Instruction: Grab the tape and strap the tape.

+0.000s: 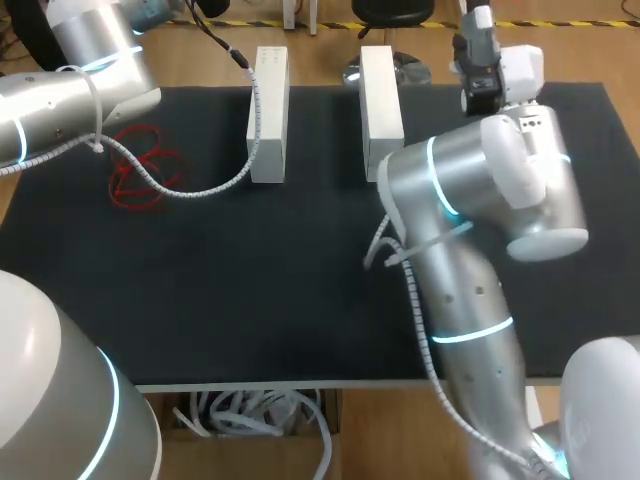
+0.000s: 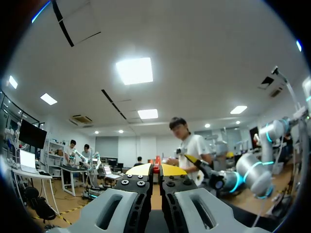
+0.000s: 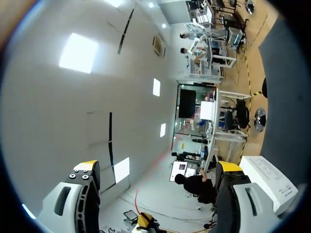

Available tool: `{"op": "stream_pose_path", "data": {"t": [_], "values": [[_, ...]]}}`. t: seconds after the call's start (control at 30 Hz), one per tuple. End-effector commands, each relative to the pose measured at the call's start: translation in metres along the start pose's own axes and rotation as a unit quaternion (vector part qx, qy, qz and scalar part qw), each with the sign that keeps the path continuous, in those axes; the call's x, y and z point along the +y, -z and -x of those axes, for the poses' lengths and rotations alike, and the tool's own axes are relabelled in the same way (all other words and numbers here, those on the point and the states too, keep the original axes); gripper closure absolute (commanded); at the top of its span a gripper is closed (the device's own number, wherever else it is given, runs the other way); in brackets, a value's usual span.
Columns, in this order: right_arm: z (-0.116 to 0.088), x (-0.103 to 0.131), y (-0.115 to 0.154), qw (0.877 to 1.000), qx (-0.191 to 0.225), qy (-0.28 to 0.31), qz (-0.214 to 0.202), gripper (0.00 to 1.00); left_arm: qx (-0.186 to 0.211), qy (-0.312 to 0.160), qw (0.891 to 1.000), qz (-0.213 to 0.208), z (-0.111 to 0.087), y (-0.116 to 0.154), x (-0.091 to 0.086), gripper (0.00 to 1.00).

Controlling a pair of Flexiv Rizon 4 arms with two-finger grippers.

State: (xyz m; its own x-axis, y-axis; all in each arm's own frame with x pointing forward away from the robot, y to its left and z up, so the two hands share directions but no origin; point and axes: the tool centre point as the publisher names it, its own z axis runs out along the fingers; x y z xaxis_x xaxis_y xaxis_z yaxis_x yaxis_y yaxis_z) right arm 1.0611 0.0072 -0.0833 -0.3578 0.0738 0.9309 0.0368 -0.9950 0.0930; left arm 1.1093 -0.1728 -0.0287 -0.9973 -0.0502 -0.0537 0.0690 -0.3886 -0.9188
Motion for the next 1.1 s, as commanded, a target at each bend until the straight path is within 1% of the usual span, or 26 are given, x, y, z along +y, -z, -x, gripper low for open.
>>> {"op": "stream_pose_path", "data": {"t": [0.03,0.13,0.23,0.33,0.43,0.57,0.73,0.9,0.97,1.0,1.1], "values": [[-0.005,0.004,0.0,0.972,-0.015,0.002,0.234,0.0,0.001,0.0,1.0,0.0,0.0,0.0,0.0,1.0],[0.001,0.014,0.004,0.966,-0.011,-0.013,0.259,0.0,0.001,0.0,1.0,0.0,0.0,0.0,0.0,1.0],[0.004,0.019,0.005,0.96,0.0,-0.029,0.279,0.0,0.001,0.0,1.0,0.0,0.0,0.0,0.0,1.0],[0.003,0.021,0.002,0.957,0.024,-0.049,0.286,0.0,0.001,0.0,1.0,0.0,0.0,0.0,0.0,1.0],[0.003,0.02,0.001,0.954,0.034,-0.064,0.29,0.0,0.001,0.0,1.0,0.0,0.0,0.0,0.0,1.0],[0.013,0.018,-0.004,0.952,0.027,-0.078,0.295,0.0,0.001,0.0,1.0,0.0,0.0,0.0,0.0,1.0],[0.015,0.012,-0.011,0.954,0.037,-0.089,0.283,0.0,0.001,0.0,1.0,0.0,0.0,0.0,0.0,1.0],[0.02,0.009,-0.019,0.956,0.035,-0.084,0.278,0.0,0.001,0.0,1.0,0.0,0.0,0.0,0.0,1.0],[0.022,0.01,-0.019,0.96,0.026,-0.068,0.269,0.0,0.001,0.0,1.0,0.0,0.0,0.0,0.0,1.0],[0.025,0.011,-0.017,0.971,0.034,-0.004,0.237,0.0,0.001,0.0,1.0,0.0,0.0,0.0,0.0,1.0],[0.025,0.011,-0.017,0.971,0.034,-0.004,0.237,0.0,0.001,0.0,1.0,0.0,0.0,0.0,0.0,1.0]]}}
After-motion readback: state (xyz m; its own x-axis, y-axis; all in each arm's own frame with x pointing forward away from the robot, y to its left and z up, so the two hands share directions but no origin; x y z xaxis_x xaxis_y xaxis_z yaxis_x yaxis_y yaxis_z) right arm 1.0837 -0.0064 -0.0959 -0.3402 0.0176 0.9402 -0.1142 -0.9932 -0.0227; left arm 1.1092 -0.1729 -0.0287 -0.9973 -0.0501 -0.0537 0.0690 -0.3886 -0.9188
